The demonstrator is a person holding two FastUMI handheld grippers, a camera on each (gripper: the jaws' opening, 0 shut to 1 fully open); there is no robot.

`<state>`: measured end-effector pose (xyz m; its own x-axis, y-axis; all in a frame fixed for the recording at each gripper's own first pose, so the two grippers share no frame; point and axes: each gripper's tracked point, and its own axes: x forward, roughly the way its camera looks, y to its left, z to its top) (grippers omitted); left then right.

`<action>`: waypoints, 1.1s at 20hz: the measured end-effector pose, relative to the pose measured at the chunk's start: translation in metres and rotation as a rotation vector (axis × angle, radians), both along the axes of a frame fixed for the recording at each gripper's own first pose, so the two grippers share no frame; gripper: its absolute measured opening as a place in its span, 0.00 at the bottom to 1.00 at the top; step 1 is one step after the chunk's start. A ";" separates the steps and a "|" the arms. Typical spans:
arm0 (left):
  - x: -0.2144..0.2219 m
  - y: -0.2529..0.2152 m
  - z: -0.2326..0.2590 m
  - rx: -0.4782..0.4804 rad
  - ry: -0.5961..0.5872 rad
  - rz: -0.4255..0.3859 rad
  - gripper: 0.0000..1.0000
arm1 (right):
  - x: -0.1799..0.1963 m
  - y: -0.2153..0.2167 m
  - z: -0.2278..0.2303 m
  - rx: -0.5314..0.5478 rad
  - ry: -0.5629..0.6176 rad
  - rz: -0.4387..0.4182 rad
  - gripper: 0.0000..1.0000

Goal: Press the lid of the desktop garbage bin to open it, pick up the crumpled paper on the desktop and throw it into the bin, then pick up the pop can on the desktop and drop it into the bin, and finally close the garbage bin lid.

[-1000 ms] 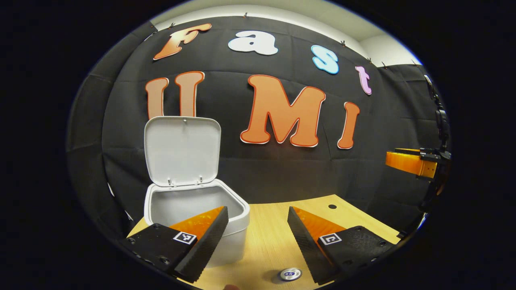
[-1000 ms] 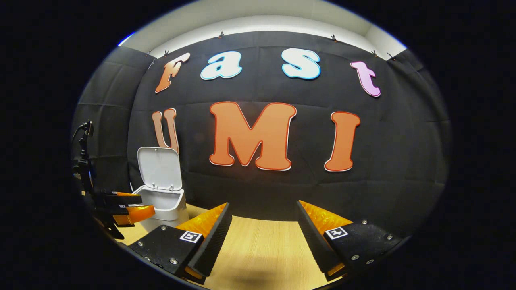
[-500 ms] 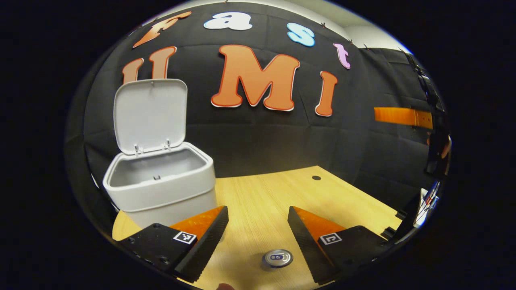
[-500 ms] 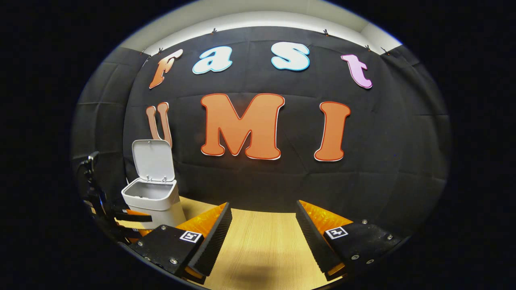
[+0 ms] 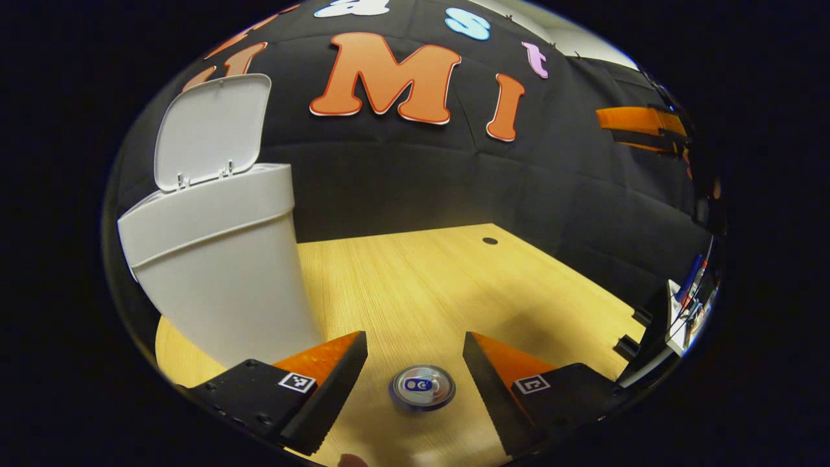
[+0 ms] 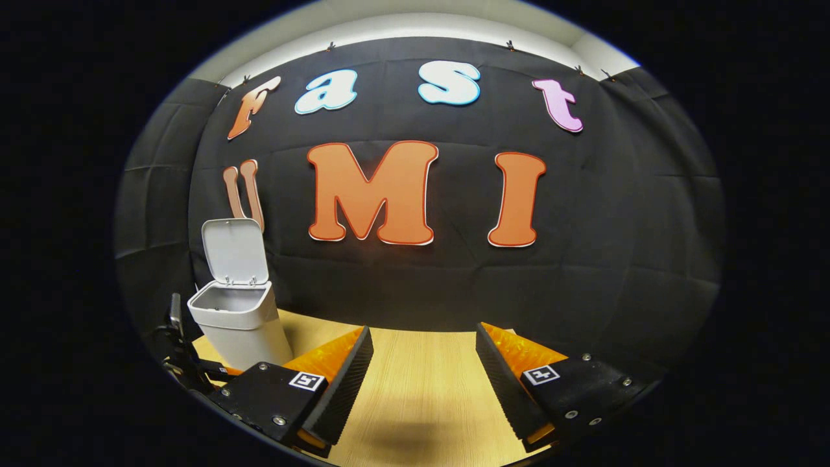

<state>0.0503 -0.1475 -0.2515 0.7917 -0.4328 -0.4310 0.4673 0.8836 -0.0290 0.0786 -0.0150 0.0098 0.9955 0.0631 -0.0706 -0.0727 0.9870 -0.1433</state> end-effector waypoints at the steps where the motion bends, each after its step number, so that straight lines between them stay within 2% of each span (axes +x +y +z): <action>1: -0.001 0.000 -0.009 0.021 0.020 -0.006 0.95 | -0.001 -0.002 -0.002 -0.002 0.002 -0.005 0.95; 4: -0.003 0.005 -0.034 0.081 0.084 -0.009 0.96 | -0.001 -0.010 -0.008 0.000 0.016 -0.022 0.95; 9: -0.009 0.003 -0.055 0.083 0.160 -0.011 0.97 | -0.002 -0.019 -0.028 0.041 0.048 -0.048 0.95; 14: -0.012 0.003 -0.087 0.136 0.223 -0.008 0.97 | -0.003 -0.017 -0.051 0.083 0.095 -0.051 0.95; 18: -0.009 0.002 -0.109 0.149 0.277 0.005 0.99 | -0.003 -0.023 -0.053 0.088 0.107 -0.064 0.95; 19: -0.010 0.000 -0.114 0.134 0.266 -0.012 0.84 | -0.003 -0.024 -0.053 0.092 0.110 -0.066 0.95; 22: -0.008 0.005 -0.100 0.118 0.275 0.004 0.82 | -0.003 -0.025 -0.055 0.096 0.119 -0.067 0.95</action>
<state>0.0419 -0.1427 -0.3515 0.6397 -0.3643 -0.6768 0.4529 0.8901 -0.0510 0.0760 -0.0399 -0.0455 0.9827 0.0088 -0.1849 -0.0170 0.9989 -0.0428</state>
